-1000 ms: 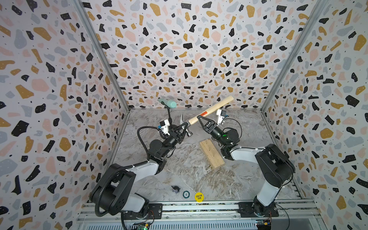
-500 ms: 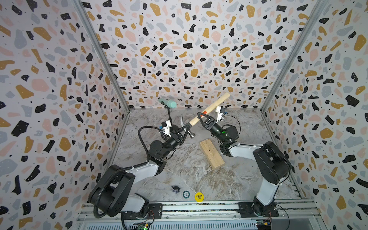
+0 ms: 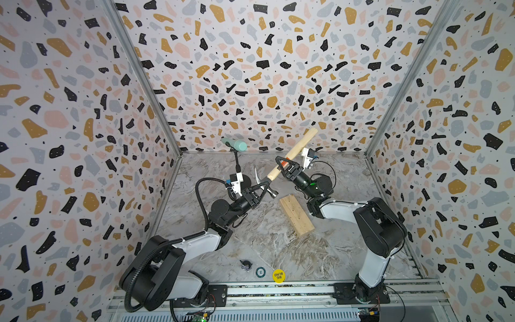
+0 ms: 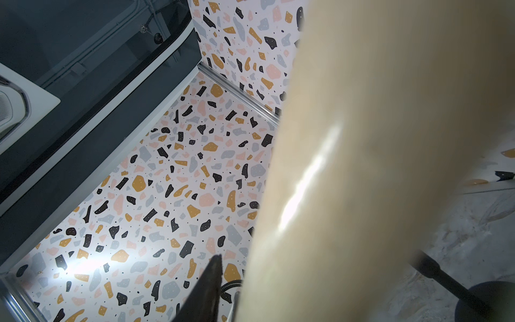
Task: Use a claw hammer to pull out a nail
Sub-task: Pick up the hammer at the center of the board.
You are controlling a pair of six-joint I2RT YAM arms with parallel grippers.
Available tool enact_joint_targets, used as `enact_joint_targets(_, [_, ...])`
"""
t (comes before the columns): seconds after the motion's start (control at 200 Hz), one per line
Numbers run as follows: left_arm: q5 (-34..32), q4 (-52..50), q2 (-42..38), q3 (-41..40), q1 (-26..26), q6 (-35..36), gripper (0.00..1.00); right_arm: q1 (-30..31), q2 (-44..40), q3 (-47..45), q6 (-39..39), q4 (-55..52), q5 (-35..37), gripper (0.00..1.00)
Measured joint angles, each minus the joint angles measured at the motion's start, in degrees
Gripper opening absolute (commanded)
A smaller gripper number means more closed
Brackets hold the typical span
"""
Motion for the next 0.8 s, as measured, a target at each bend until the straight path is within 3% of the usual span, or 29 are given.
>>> enact_joint_targets(0.38, [0.5, -0.44, -0.35, -0.83, -0.7, 1.29, 0.0, -0.02, 0.0, 0.17, 1.03, -0.7, -0.24, 0.33])
enact_joint_targets(0.801, [0.48, -0.9, -0.24, -1.14, -0.72, 2.01, 0.0, -0.02, -0.15, 0.17, 2.51, -1.18, -0.46, 0.19])
